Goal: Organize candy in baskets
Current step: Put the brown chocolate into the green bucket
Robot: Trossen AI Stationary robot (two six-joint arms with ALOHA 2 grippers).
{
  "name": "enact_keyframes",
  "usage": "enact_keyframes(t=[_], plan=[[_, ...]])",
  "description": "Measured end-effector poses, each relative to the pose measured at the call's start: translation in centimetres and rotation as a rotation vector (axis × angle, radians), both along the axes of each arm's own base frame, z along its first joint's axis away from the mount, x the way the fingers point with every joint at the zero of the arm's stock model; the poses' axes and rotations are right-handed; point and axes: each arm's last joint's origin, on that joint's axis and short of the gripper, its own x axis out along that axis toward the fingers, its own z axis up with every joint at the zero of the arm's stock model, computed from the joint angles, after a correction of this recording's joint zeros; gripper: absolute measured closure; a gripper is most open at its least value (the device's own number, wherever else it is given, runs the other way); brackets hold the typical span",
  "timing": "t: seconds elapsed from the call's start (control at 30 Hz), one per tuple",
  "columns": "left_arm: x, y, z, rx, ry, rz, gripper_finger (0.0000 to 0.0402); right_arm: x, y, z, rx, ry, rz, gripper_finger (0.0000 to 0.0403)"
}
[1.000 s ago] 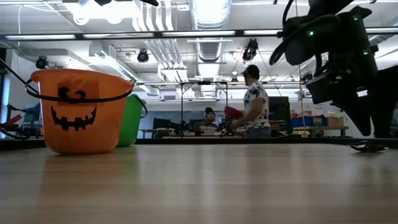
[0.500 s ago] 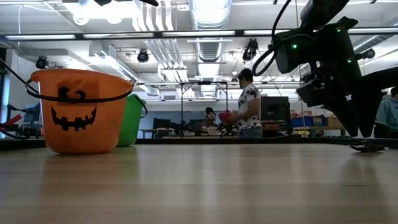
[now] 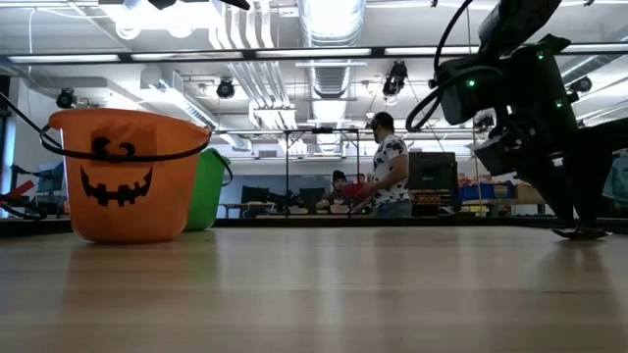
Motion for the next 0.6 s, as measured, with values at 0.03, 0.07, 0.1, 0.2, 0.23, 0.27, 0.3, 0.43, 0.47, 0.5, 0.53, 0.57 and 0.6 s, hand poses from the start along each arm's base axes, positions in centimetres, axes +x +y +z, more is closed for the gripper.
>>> enact_keyframes(t=[0.03,0.07,0.1,0.2,0.23,0.27,0.3,0.43,0.47,0.5,0.53,0.57,0.6], plan=[[0.0,0.0,0.0,0.000,0.000,0.000,0.0255,-0.1,0.0,-0.1,0.001,-0.001,0.000,0.0280],[0.0,0.0,0.0,0.000,0.000,0.000,0.0255,-0.1,0.0,-0.2,0.002,-0.002,0.002,0.0280],[0.0,0.0,0.0,0.000,0.000,0.000,0.0255,-0.2,0.0,-0.4,0.004,-0.001,0.004,0.0280],[0.0,0.0,0.0,-0.001,-0.001,0.001,0.0255,-0.2,0.0,-0.4,0.004,-0.007,0.006,0.0280],[0.0,0.0,0.0,-0.002,-0.002,0.001,0.0255,-0.1,0.0,-0.4,0.004,-0.013,0.006,0.0280],[0.0,0.0,0.0,-0.002,-0.002,0.002,0.0255,0.0,0.0,-0.5,0.003,-0.022,0.006,0.0280],[0.0,0.0,0.0,-0.002,-0.003,0.002,0.0255,0.1,0.0,-0.5,0.003,-0.032,0.006,0.0280],[0.0,0.0,0.0,-0.003,-0.003,0.002,0.0255,0.2,0.0,-0.8,0.025,-0.041,0.003,0.0280],[0.0,0.0,0.0,-0.003,-0.003,0.003,0.0255,0.2,0.0,-1.0,0.026,-0.031,0.002,0.0280],[0.0,0.0,0.0,-0.003,-0.003,0.003,0.0255,0.2,-0.1,-1.2,0.027,-0.021,-0.001,0.0280],[0.0,0.0,0.0,-0.005,-0.005,0.004,0.0255,0.3,-0.1,-1.4,0.027,-0.008,-0.003,0.0280],[0.0,0.0,0.0,-0.007,-0.007,0.005,0.0255,0.3,-0.2,-1.7,0.028,0.006,-0.007,0.0280],[0.0,0.0,0.0,-0.007,-0.008,0.005,0.0255,0.4,-0.3,-2.0,0.030,0.022,-0.008,0.0280]])
